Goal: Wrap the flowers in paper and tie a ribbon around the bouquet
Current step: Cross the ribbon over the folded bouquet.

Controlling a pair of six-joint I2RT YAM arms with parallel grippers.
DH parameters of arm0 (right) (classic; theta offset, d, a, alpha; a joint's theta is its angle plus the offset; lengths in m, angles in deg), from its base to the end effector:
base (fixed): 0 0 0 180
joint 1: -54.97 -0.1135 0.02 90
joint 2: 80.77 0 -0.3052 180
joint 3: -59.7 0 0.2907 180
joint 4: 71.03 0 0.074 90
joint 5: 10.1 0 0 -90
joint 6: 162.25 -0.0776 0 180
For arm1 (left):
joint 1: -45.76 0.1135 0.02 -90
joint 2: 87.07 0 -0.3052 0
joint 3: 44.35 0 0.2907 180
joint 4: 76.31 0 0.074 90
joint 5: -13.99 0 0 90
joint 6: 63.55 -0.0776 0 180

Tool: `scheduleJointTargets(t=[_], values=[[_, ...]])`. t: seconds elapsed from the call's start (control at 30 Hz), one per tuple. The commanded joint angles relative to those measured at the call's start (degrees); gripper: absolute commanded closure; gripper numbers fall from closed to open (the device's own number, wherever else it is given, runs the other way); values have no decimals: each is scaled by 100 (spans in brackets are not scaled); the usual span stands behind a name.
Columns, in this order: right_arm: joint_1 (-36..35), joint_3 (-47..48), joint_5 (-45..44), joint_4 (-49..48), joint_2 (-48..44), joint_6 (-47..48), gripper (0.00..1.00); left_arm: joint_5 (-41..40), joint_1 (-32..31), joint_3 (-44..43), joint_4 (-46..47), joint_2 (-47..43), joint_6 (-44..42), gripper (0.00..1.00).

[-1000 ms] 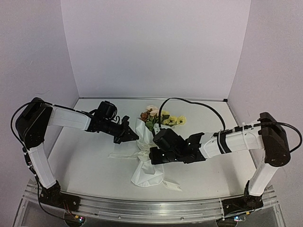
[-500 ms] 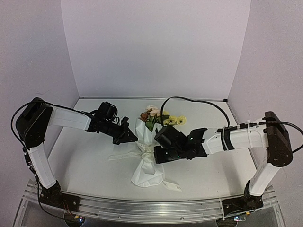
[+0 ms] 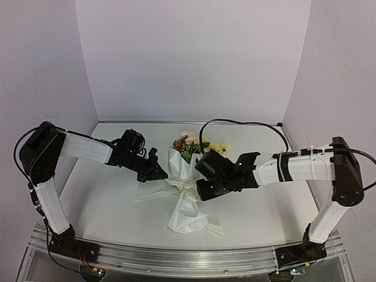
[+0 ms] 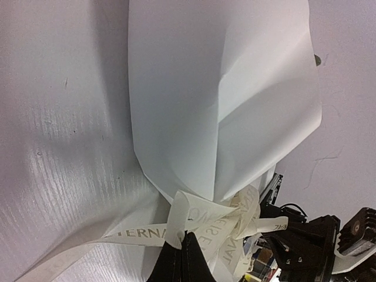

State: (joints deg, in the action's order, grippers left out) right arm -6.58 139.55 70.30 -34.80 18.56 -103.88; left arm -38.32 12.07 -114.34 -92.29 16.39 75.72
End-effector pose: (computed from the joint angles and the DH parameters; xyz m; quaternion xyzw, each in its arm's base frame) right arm 0.2154 0.3704 0.1934 -0.2220 0.9263 0.1585 0.2600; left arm 0.3244 -0.2733 0.1471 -0.0094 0.8947 -0.4442 0.0450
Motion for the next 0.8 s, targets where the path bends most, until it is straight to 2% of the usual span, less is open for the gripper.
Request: scheduleJointTargets(t=[0.0,0.2,0.33,0.5,0.6,0.77], values=[[146,255,28,181,162,172,87,64,-11,22,28,-74,-243,100],[190,421,344,114,404,-141,78,77,-156,7,50,-18,-272,100],[197,251,561,-189,402,-611,70,77,-197,11,96,11,-230,100],[201,-42,613,-480,283,-1186,65,11,-208,42,134,25,-145,100],[201,-140,597,-521,229,-1387,68,-128,-205,95,105,-9,-105,100],[203,-292,477,-411,74,-1371,82,-293,-130,194,68,-51,-68,100]])
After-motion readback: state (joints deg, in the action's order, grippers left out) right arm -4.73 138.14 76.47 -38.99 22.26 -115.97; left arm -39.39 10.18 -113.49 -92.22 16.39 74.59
